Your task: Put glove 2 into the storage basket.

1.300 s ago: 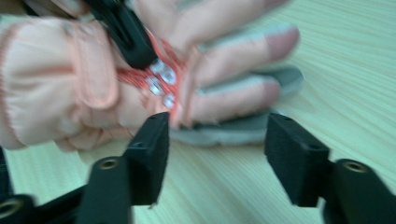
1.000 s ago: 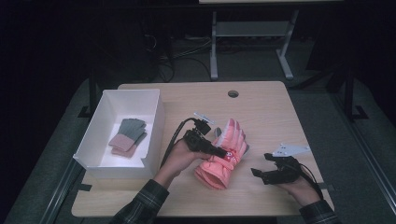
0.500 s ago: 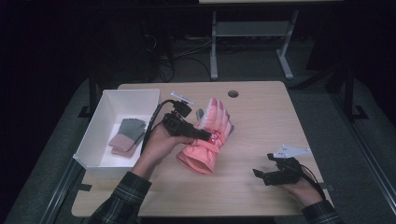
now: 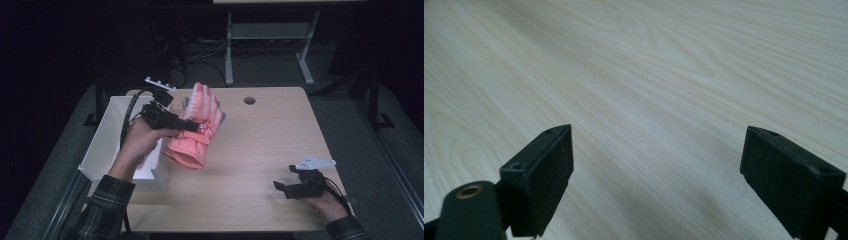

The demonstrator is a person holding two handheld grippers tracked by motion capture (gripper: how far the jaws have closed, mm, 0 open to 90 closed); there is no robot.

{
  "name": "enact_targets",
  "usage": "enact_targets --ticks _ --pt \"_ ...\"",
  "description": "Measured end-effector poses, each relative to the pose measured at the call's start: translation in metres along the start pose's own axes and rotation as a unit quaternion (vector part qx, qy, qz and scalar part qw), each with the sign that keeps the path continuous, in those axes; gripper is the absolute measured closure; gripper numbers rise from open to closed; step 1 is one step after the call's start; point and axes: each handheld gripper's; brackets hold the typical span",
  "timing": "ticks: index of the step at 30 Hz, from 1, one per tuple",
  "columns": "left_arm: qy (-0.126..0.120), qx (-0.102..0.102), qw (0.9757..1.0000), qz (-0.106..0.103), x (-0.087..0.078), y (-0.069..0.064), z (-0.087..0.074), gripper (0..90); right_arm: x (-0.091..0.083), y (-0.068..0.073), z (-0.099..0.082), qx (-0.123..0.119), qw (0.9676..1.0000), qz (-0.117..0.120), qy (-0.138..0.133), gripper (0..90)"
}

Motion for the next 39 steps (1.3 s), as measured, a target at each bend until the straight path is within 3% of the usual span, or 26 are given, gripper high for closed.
enact_targets --ticks 4,5,9,13,18,25,30,39 --pt "-0.019 -0.016 0.9995 0.022 -0.028 0.017 -0.002 59.4 0.002 0.000 0.000 -0.003 1.0000 0.000 0.002 13.4" --pt "-0.019 -0.016 0.9995 0.022 -0.028 0.017 -0.002 59.4 0.002 0.000 0.000 -0.003 1.0000 0.000 0.002 13.4" --pt "-0.038 -0.040 0.9975 0.045 -0.055 0.037 -0.011 59.4 0.003 0.000 0.000 -0.002 1.0000 0.000 0.003 13.4" --pt "-0.044 -0.053 0.9958 0.060 -0.067 0.052 -0.019 59.4 0.003 0.000 0.000 -0.001 1.0000 -0.001 0.002 13.4" --pt "-0.050 -0.081 0.9918 0.086 -0.082 0.080 -0.035 59.4 0.004 0.001 0.000 -0.003 1.0000 -0.002 0.003 13.4" --pt "-0.038 -0.103 0.9881 0.107 -0.080 0.103 -0.051 59.3 0.003 0.000 0.000 0.000 1.0000 -0.003 0.003 13.4" --pt "-0.009 -0.119 0.9841 0.132 -0.062 0.119 -0.066 59.2 0.002 -0.001 -0.001 -0.002 1.0000 -0.003 0.000 13.4" --pt "0.021 -0.136 0.9815 0.133 -0.032 0.138 -0.085 59.0 0.002 -0.001 0.000 0.000 1.0000 -0.002 0.001 13.4"
Point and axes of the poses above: each handheld gripper's, and its own axes: x roughly forward along the jaws, z roughly out of its top, y roughly to its left, and after that the axes turned 3 degrees about -y, right-handed
